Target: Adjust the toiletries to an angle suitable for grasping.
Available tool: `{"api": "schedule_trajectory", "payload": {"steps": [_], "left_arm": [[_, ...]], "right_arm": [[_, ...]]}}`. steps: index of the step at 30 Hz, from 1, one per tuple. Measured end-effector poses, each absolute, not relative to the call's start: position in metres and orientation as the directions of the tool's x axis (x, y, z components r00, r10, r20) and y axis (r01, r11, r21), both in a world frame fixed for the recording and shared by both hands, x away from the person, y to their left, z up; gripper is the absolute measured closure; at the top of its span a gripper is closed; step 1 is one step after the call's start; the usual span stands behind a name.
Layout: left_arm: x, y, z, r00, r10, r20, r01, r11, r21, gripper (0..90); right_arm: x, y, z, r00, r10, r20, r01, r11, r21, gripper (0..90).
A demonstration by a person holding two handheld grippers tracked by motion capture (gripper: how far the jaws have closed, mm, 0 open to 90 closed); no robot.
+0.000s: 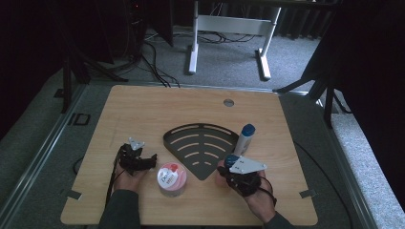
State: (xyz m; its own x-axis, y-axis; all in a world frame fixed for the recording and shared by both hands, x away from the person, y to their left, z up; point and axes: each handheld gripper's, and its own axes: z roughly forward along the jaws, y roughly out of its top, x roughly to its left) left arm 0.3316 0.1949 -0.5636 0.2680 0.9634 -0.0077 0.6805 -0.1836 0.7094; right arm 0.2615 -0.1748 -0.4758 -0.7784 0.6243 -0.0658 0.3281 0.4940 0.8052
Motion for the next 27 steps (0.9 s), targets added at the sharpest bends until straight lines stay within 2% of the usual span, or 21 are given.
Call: {"api": "schedule_trajectory", "payload": {"steps": [27], "left_arm": [[0.332,0.195,-0.564,0.268,0.963,-0.007,0.680,-0.184,0.709,14.7]], "right_arm": [[0.295,-0.218,-0.479,-0.764,0.642,-0.060,0.341,0.481,0.808,90.0]]}}
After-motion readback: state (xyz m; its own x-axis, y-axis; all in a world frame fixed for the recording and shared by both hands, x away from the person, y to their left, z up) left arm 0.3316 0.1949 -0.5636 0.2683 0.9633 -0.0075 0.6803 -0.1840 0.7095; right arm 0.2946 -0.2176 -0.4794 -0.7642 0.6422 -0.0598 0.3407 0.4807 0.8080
